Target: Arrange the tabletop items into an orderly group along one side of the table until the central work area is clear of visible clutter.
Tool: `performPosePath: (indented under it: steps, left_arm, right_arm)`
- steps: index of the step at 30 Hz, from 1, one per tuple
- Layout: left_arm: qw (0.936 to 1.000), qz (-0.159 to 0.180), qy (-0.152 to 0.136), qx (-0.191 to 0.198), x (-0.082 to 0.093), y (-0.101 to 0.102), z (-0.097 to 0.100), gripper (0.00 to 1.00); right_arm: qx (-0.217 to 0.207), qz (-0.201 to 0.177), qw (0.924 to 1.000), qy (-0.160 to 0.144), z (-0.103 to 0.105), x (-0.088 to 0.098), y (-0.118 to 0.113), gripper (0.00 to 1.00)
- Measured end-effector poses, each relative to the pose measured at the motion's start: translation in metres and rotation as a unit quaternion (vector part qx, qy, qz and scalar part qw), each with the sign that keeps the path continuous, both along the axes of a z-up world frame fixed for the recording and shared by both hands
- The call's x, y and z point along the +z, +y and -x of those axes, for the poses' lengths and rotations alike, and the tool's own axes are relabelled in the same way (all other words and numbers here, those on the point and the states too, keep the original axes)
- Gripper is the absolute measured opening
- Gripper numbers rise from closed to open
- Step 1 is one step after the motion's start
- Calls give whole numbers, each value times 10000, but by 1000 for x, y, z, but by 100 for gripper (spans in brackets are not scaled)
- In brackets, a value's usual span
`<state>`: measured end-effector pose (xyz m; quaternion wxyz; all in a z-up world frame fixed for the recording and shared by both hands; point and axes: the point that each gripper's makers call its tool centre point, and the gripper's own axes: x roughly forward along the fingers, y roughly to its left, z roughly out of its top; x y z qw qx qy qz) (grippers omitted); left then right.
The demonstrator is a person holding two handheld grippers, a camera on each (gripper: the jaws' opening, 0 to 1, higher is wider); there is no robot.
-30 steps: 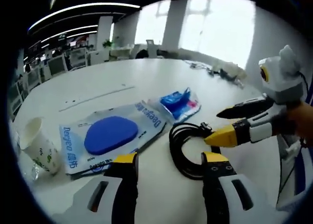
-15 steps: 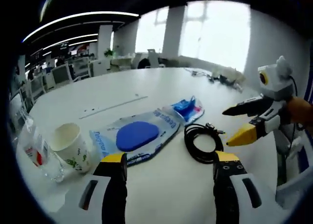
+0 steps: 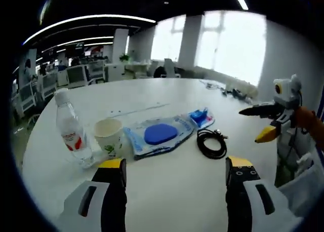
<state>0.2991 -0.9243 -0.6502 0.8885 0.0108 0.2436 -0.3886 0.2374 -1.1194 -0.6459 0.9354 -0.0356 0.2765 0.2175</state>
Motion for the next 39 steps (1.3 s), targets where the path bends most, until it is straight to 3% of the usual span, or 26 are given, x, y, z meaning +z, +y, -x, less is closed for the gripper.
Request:
performPosePath:
  steps: [8, 14, 20, 32, 39]
  left_arm:
    - [9994, -107, -295, 123, 24, 33, 10, 82]
    - [9986, -336, -383, 114, 27, 53, 26, 83]
    - [9988, -310, -352, 173, 29, 69, 43, 85]
    - [9984, -231, -317, 398, 26, 83, 67, 88]
    - [9969, -402, -511, 431, 21, 86, 80, 88]
  right_arm:
    - [247, -139, 9995, -111, 23, 14, 5, 100]
    - [241, -123, 9995, -158, 38, 19, 0, 100]
    - [115, -167, 9996, -177, 55, 14, -8, 100]
    - [117, -163, 9995, -237, 77, 8, -12, 100]
    - [226, -114, 9991, -328, 87, 3, -10, 100]
